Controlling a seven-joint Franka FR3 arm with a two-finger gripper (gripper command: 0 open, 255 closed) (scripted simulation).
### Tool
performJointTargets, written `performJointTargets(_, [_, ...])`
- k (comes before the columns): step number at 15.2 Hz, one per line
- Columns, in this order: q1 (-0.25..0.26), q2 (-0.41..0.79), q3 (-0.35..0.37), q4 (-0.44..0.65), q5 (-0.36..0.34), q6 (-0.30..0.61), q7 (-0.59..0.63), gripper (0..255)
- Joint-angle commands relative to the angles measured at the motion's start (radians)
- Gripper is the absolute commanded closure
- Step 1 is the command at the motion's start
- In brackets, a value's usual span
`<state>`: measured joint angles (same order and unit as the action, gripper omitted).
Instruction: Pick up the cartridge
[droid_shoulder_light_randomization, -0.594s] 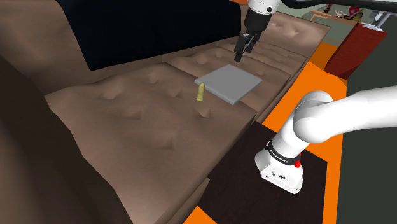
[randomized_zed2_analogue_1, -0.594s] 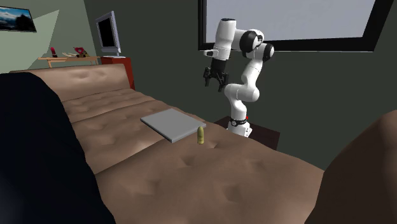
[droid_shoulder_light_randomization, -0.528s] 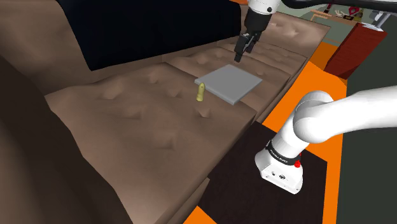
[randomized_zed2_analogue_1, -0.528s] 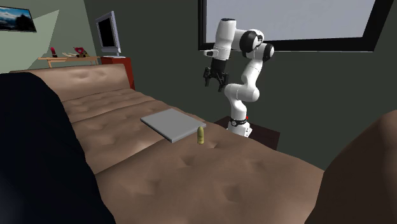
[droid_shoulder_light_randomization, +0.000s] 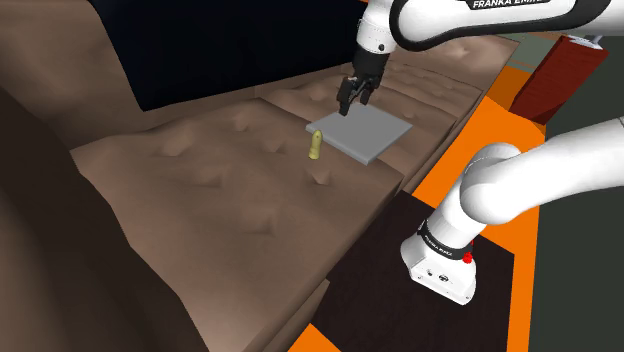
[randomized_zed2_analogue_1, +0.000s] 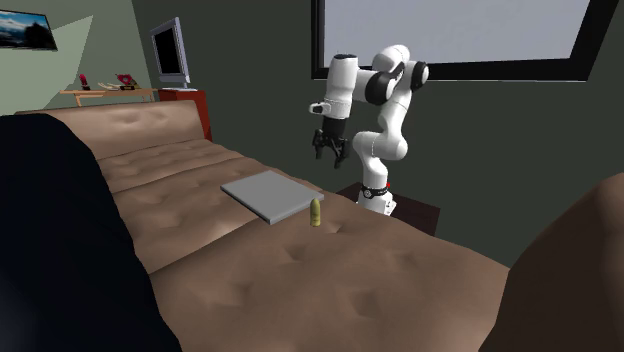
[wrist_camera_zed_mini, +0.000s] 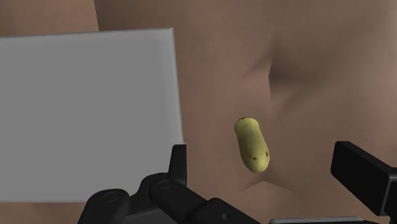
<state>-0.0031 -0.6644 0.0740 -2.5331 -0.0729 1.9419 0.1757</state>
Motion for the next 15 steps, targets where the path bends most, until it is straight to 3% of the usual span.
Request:
performJointTargets(1, [-0.004, 0.064, 0.006, -0.013, 0.015, 0.082, 0.035, 0])
performJointTargets(8, [-0.018, 0.315, 0.015, -0.004, 0.06, 0.338, 0.128, 0])
performJointTargets(15, [-0.021, 0.367, 0.018, -0.047, 0.055, 0.433, 0.136, 0])
